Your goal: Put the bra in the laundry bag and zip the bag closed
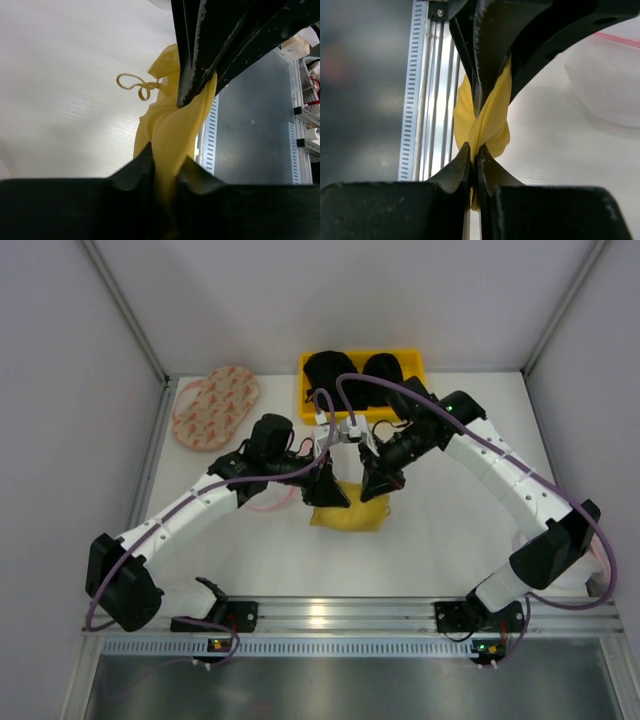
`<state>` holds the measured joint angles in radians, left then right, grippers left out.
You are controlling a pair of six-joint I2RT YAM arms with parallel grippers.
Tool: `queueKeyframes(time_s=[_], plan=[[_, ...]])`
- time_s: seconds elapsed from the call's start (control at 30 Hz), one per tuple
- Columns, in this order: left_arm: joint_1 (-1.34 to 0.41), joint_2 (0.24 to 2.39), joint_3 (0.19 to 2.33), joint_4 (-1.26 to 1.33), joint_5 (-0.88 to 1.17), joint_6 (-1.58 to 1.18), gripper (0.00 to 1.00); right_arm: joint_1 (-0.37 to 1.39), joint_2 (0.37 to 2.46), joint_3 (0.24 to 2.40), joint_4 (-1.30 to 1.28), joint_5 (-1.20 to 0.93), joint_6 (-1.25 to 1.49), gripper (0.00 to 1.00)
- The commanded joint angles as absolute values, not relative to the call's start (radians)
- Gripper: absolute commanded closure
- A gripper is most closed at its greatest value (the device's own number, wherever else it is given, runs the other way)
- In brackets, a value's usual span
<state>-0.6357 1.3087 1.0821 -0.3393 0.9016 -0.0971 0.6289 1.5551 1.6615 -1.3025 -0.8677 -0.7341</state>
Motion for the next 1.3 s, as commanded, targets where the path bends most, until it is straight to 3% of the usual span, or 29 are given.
queueKeyframes(time_s=[0.0,0.03,0.07,0.1,0.2,0.3,0.47,0.53,0.57,0.6,0.63,0.83,1.27], plan=[[-0.649,1.290,1.066,-0.270,0.913,-0.139,0.84,0.683,1.549,1.721,-1.163,-0.897,-0.697,1.00],[-0.640,1.290,1.062,-0.261,0.914,-0.159,1.00,0.683,1.545,1.717,-1.131,-0.881,-0.645,0.93],[-0.628,1.286,1.054,-0.244,0.916,-0.220,1.00,0.683,1.540,1.709,-1.097,-0.832,-0.609,0.57],[-0.589,1.273,1.042,-0.221,0.919,-0.256,1.00,0.678,1.534,1.700,-1.051,-0.804,-0.573,0.38],[-0.485,1.250,1.028,-0.180,0.908,-0.331,1.00,0.629,1.508,1.657,-0.858,-0.726,-0.396,0.14],[-0.386,1.221,1.049,-0.164,0.899,-0.354,1.00,0.562,1.497,1.649,-0.692,-0.644,-0.258,0.01],[-0.235,1.154,1.069,-0.160,0.902,-0.417,1.00,0.538,1.479,1.597,-0.447,-0.415,-0.088,0.01],[-0.157,1.132,1.052,-0.143,0.894,-0.455,1.00,0.532,1.532,1.632,-0.451,-0.436,-0.052,0.01],[-0.131,1.121,1.039,-0.103,0.894,-0.506,1.00,0.532,1.566,1.666,-0.481,-0.442,-0.022,0.05],[-0.077,1.100,1.013,-0.086,0.894,-0.527,1.00,0.532,1.601,1.701,-0.539,-0.442,0.065,0.18],[-0.049,1.089,1.000,-0.069,0.888,-0.549,1.00,0.532,1.667,1.753,-0.564,-0.440,0.102,0.25],[0.138,1.023,0.940,-0.037,0.825,-0.635,1.00,0.610,1.761,1.741,-0.540,-0.191,0.264,0.47],[0.233,0.891,0.859,-0.135,0.787,-0.589,1.00,0.690,1.991,1.822,-0.634,0.017,0.475,0.39]])
